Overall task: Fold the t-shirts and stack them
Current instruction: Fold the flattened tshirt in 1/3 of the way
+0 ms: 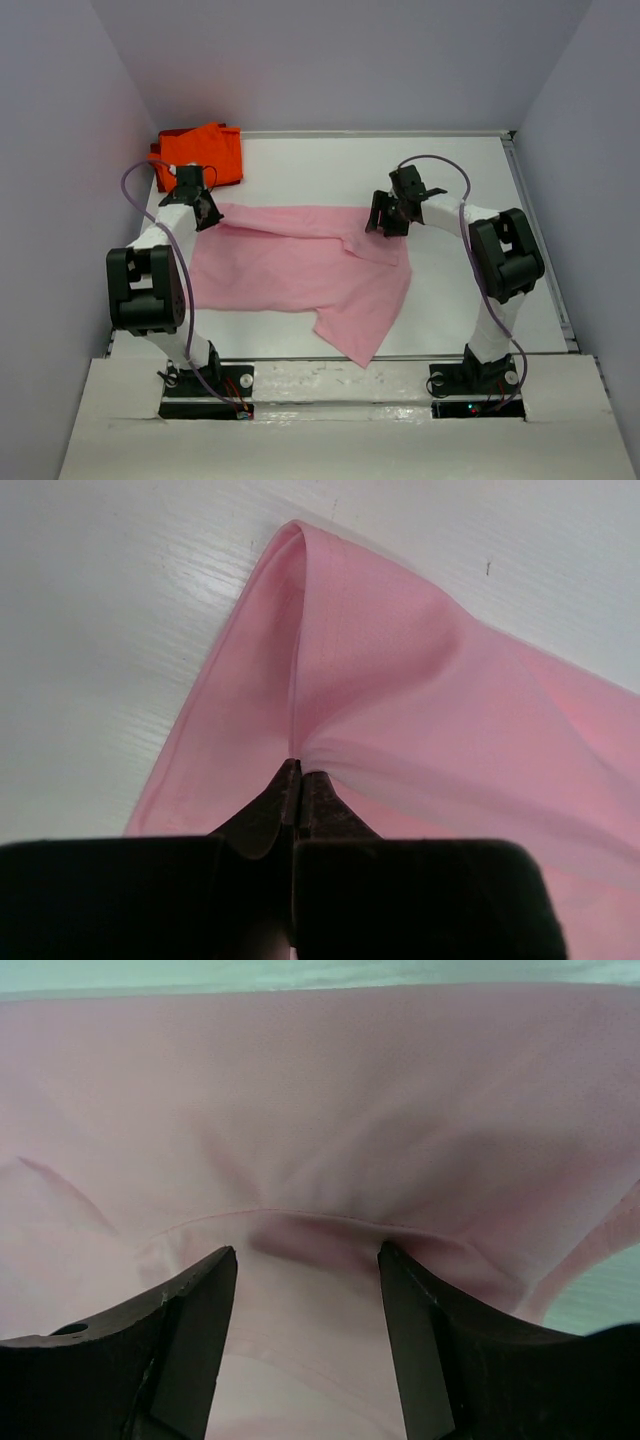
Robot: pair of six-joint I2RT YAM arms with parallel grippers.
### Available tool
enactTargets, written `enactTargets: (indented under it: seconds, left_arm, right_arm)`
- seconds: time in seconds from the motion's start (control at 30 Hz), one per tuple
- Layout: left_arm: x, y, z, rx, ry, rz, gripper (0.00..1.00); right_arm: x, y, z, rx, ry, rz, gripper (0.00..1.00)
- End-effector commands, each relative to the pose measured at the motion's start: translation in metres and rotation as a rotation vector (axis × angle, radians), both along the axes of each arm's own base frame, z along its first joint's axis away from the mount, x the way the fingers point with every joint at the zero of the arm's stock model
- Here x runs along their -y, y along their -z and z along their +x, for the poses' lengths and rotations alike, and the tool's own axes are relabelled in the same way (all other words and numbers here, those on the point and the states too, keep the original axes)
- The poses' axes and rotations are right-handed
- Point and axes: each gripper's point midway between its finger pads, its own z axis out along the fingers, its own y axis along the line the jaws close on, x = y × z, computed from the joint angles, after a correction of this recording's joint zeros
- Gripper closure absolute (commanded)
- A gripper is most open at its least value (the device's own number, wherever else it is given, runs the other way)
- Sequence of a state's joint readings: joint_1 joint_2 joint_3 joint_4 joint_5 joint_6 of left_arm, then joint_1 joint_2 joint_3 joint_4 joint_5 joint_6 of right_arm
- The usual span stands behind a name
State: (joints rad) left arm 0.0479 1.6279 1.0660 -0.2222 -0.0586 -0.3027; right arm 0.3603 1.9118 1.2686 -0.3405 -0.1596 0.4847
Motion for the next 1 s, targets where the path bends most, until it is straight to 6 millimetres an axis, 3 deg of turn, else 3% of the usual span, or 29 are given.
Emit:
enactTargets:
  seconds: [0.0,0.17,0.37,0.43,0.57,0.77,0.83,0.93,0.97]
  left_arm:
    - [-0.008,-0.023,-0.005,0.045,-0.007,0.038,0.93]
    - [-0.021,-0.039,-0.020,0.012,-0.048,0.099,0.90]
    - [-0.027,-0.104,-0.027,0.160,-0.084,0.132,0.85]
    - [-0.028,-0.111,-0.027,0.175,-0.078,0.139,0.82]
    - [-0.030,-0.108,-0.026,0.151,-0.076,0.154,0.80]
    - [-0.026,-0.086,-0.021,0.125,-0.057,0.135,0.80]
    - [-0.024,-0.078,-0.023,0.112,-0.049,0.127,0.68]
    - [-0.021,-0.078,-0.022,0.139,-0.042,0.115,0.35]
    - [-0.020,-0.082,-0.022,0.155,-0.038,0.109,0.33]
  right_arm:
    - [0.006,-0.005,-0.007,0.021,0.008,-0.015,0.35]
    - [0.010,0.002,-0.009,0.004,0.007,-0.042,0.35]
    - [0.010,0.004,-0.009,0.003,-0.001,-0.050,0.35]
    - [0.009,0.004,-0.008,0.004,-0.002,-0.047,0.35]
    - [0.009,0.004,-0.007,0.003,0.000,-0.043,0.35]
    - [0.009,0.002,-0.004,0.010,0.001,-0.047,0.36]
    - [0.010,0.003,-0.005,0.008,0.000,-0.052,0.36]
    - [0.010,0.005,-0.005,0.005,0.000,-0.054,0.36]
    - [0.010,0.006,-0.005,0.002,0.000,-0.056,0.36]
